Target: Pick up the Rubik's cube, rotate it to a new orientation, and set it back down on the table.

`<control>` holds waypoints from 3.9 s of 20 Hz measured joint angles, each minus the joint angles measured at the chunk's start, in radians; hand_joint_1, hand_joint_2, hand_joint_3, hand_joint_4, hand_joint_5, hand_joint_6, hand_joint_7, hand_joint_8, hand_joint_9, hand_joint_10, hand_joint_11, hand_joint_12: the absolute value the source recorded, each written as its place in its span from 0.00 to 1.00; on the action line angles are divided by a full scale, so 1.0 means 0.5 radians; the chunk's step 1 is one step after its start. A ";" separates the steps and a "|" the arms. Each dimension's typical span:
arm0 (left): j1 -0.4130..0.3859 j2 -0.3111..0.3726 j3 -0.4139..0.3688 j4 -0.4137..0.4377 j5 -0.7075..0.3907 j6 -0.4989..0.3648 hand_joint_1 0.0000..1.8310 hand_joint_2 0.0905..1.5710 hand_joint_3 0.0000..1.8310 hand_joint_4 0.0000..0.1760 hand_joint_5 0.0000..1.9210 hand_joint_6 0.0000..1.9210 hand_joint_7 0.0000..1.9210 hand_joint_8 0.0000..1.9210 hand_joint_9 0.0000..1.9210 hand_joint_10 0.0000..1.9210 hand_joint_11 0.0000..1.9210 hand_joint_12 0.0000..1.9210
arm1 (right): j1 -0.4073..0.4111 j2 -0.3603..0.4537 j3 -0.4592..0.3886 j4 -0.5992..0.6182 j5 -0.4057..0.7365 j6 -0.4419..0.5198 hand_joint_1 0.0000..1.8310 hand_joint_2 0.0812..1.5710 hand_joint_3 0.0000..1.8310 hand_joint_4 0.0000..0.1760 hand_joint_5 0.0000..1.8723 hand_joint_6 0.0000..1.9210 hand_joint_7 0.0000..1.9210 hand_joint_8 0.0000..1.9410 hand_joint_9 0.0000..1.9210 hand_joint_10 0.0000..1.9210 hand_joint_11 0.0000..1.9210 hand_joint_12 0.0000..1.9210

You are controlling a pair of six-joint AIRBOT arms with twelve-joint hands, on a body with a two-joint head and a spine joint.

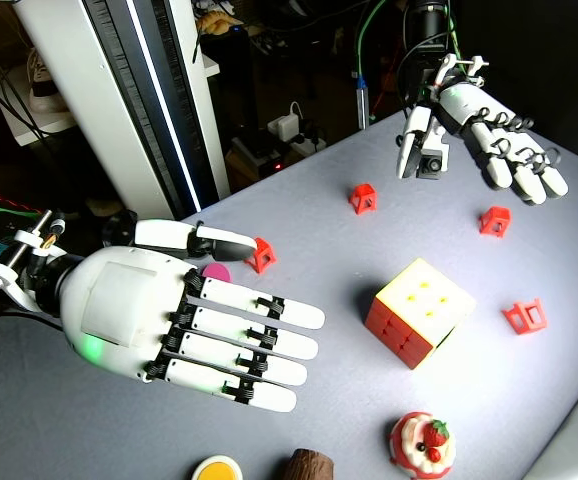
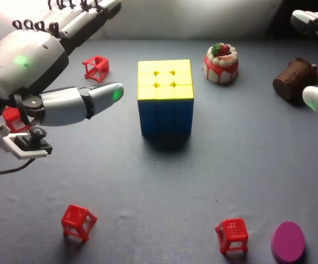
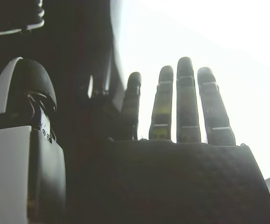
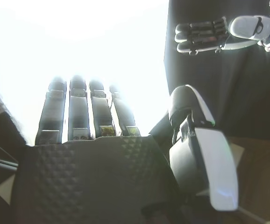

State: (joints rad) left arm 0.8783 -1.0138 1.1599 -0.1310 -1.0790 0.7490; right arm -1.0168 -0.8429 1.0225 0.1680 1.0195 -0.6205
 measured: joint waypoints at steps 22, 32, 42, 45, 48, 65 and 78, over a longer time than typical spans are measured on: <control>-0.581 -0.411 0.401 0.087 1.160 0.084 0.43 0.55 0.00 0.34 0.00 0.00 0.00 0.00 0.00 0.00 0.00 0.00 | 0.005 -0.051 0.024 0.056 -0.140 0.003 0.38 0.75 0.00 0.00 0.00 0.00 0.00 0.00 0.00 0.00 0.00 0.00; -0.609 -0.558 0.576 -0.124 1.461 0.202 0.39 0.53 0.00 0.00 0.00 0.00 0.00 0.00 0.00 0.00 0.00 0.00 | -0.009 -0.076 0.031 0.074 -0.163 0.003 0.35 0.75 0.00 0.00 0.00 0.00 0.00 0.00 0.00 0.00 0.00 0.00; -0.644 -0.661 0.682 -0.268 1.624 0.352 0.31 0.47 0.00 0.00 0.00 0.00 0.04 0.01 0.03 0.02 0.00 0.38 | -0.017 -0.077 0.034 0.075 -0.163 0.003 0.37 0.76 0.00 0.00 0.00 0.00 0.00 0.00 0.00 0.00 0.00 0.00; -0.652 -0.660 0.684 -0.278 1.637 0.368 0.38 0.54 0.00 0.00 0.06 0.02 0.05 0.47 0.00 0.74 0.00 0.98 | -0.018 -0.092 0.034 0.079 -0.166 0.003 0.38 0.76 0.00 0.00 0.00 0.00 0.00 0.00 0.00 0.00 0.00 0.00; -0.652 -0.659 0.684 -0.278 1.646 0.386 0.41 0.60 0.01 0.00 0.16 0.33 0.16 0.43 0.07 0.64 0.01 0.99 | -0.017 -0.092 0.034 0.082 -0.166 0.003 0.39 0.76 0.00 0.00 0.00 0.00 0.00 0.00 0.00 0.00 0.00 0.00; -0.658 -0.417 0.369 0.236 1.193 0.130 0.60 0.51 0.60 0.00 0.34 0.97 0.41 1.00 0.52 1.00 0.59 1.00 | -0.018 -0.098 0.096 -0.027 -0.006 0.004 0.10 0.96 0.01 0.00 0.00 0.00 0.00 0.00 0.03 0.02 0.00 0.27; -0.575 -0.241 0.172 0.399 0.540 -0.040 0.74 0.44 0.47 0.00 0.63 1.00 0.66 1.00 0.68 1.00 0.70 1.00 | 0.085 -0.385 0.398 -0.213 0.198 0.004 0.00 0.87 0.00 0.00 0.04 0.01 0.04 0.00 0.02 0.09 0.00 0.25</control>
State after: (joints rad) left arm 0.5907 -1.1343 1.2461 0.0685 -0.8089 0.7288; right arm -0.9745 -1.0355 1.2217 0.0616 1.1183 -0.6186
